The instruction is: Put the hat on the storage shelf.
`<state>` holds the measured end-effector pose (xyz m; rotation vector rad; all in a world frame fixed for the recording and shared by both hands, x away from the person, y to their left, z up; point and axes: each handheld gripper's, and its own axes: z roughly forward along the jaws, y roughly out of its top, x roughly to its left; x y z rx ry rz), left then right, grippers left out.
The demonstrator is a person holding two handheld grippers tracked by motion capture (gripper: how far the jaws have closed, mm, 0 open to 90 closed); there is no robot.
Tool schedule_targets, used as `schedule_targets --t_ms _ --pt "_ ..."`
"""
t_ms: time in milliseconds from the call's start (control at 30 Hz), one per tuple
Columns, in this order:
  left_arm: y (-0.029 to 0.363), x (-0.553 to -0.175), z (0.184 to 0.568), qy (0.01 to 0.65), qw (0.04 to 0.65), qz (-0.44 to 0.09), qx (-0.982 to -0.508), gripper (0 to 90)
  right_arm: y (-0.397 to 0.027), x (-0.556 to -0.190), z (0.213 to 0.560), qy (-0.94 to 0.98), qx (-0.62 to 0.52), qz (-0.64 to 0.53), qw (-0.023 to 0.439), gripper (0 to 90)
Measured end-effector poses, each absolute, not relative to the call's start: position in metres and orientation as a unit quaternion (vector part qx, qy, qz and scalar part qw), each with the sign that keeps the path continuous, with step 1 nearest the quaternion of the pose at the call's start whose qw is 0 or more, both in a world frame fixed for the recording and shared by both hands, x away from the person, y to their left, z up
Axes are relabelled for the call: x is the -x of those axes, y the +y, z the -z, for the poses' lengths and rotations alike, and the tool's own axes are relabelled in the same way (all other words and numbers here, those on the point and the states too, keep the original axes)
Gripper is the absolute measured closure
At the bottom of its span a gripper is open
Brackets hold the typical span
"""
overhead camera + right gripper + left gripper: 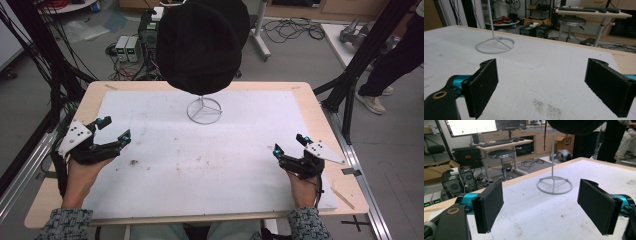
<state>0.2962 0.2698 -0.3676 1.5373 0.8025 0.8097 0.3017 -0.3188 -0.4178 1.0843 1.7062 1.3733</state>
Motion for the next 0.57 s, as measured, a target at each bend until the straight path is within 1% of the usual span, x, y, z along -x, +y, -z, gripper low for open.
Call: schedule_targets --t_ms 300,567 --pt "0.266 -0.295 0.384 0.354 0.56 -0.347 -0.664 20.9 -0.319 -0.302 0.418 0.657 -0.415 -0.529 0.34 10.6" --pt "0.271 -0.293 0.385 0.359 0.56 -0.349 -0.66 20.7 -0.319 -0.302 0.417 0.657 -0.414 -0.53 0.341 10.7"
